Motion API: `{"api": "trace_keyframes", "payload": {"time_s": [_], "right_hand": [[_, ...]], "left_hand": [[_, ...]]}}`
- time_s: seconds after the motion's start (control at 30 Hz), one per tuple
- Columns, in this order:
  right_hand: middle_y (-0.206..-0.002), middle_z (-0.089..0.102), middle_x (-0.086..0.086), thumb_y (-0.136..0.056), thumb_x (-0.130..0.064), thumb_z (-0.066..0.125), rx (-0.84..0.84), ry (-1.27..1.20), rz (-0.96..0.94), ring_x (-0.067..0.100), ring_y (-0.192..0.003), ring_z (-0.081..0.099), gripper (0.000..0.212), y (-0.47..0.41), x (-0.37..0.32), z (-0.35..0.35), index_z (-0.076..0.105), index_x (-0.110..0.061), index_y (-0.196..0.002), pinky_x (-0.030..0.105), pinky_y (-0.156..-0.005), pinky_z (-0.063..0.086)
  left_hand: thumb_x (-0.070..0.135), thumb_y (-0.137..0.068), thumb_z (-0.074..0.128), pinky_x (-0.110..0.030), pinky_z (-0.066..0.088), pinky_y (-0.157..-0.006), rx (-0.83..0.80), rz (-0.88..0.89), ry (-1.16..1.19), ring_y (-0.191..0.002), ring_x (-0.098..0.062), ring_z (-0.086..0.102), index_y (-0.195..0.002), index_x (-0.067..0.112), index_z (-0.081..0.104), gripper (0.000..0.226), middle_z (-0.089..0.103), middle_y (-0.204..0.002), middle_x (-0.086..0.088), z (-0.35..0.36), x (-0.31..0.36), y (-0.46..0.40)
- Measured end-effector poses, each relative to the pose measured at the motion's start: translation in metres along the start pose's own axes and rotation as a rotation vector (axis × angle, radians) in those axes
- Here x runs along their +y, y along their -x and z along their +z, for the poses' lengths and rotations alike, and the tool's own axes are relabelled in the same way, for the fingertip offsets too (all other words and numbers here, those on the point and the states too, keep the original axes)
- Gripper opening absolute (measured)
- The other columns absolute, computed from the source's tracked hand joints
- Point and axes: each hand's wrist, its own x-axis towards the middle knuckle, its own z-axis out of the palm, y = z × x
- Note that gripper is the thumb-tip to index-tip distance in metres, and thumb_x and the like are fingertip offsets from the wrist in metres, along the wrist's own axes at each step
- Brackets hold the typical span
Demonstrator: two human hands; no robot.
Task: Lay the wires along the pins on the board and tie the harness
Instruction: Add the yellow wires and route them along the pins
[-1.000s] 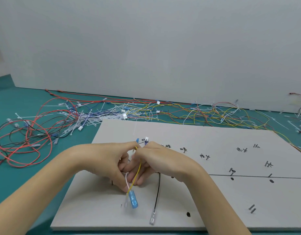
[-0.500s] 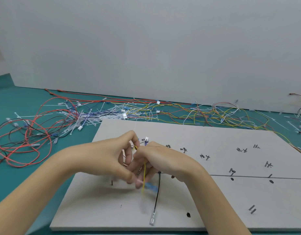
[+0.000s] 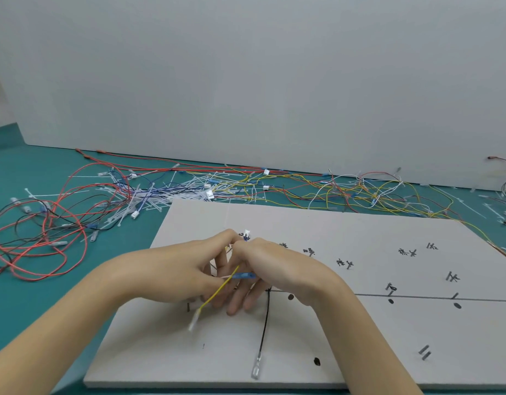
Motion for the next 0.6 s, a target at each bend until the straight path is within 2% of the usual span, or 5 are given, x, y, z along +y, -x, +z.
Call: {"api": "trace_keyframes", "payload": {"time_s": [0.17,0.33,0.47,0.53,0.6], "right_hand": [[-0.093,0.075,0.013,-0.078,-0.021,0.031,-0.052,0.011,0.011,0.018,-0.075,0.068,0.053,0.0003,0.0010,-0.0035,0.071,0.006,-0.099,0.027,-0.069,0.051],[-0.099,0.073,0.016,-0.069,-0.030,0.035,-0.090,-0.041,0.030,0.020,-0.078,0.067,0.060,-0.0007,0.0029,-0.0060,0.069,0.008,-0.102,0.025,-0.071,0.051],[-0.102,0.073,0.016,-0.071,-0.030,0.034,-0.106,-0.039,0.027,0.019,-0.081,0.068,0.060,-0.0007,0.0041,-0.0072,0.069,0.006,-0.106,0.025,-0.074,0.052],[-0.103,0.073,0.017,-0.069,-0.030,0.035,-0.109,-0.053,0.034,0.020,-0.081,0.068,0.062,-0.0009,0.0040,-0.0072,0.068,0.007,-0.106,0.026,-0.074,0.051],[-0.104,0.072,0.018,-0.068,-0.030,0.034,-0.104,-0.060,0.038,0.021,-0.081,0.067,0.065,-0.0017,0.0042,-0.0060,0.066,0.009,-0.109,0.026,-0.074,0.051]], "left_hand": [[0.022,-0.093,0.060,-0.032,0.055,-0.061,0.005,0.007,0.061,-0.074,-0.029,0.064,-0.105,0.030,0.045,0.021,0.063,-0.086,0.008,0.0025,-0.0008,-0.0023],[0.021,-0.083,0.069,-0.030,0.049,-0.059,0.012,0.001,0.109,-0.063,-0.018,0.060,-0.094,0.039,0.042,0.034,0.062,-0.081,0.008,0.0019,-0.0016,-0.0043],[0.017,-0.078,0.070,-0.033,0.052,-0.059,0.030,-0.033,0.123,-0.063,-0.020,0.063,-0.105,0.042,0.039,0.048,0.064,-0.081,0.007,-0.0002,-0.0026,-0.0050],[0.016,-0.077,0.070,-0.034,0.051,-0.061,0.043,-0.039,0.104,-0.064,-0.019,0.064,-0.102,0.042,0.037,0.049,0.065,-0.082,0.006,-0.0009,-0.0038,-0.0051],[0.020,-0.071,0.070,-0.028,0.049,-0.055,0.074,-0.035,0.092,-0.060,-0.017,0.063,-0.093,0.038,0.037,0.043,0.067,-0.082,0.005,-0.0011,-0.0046,-0.0047]]}}
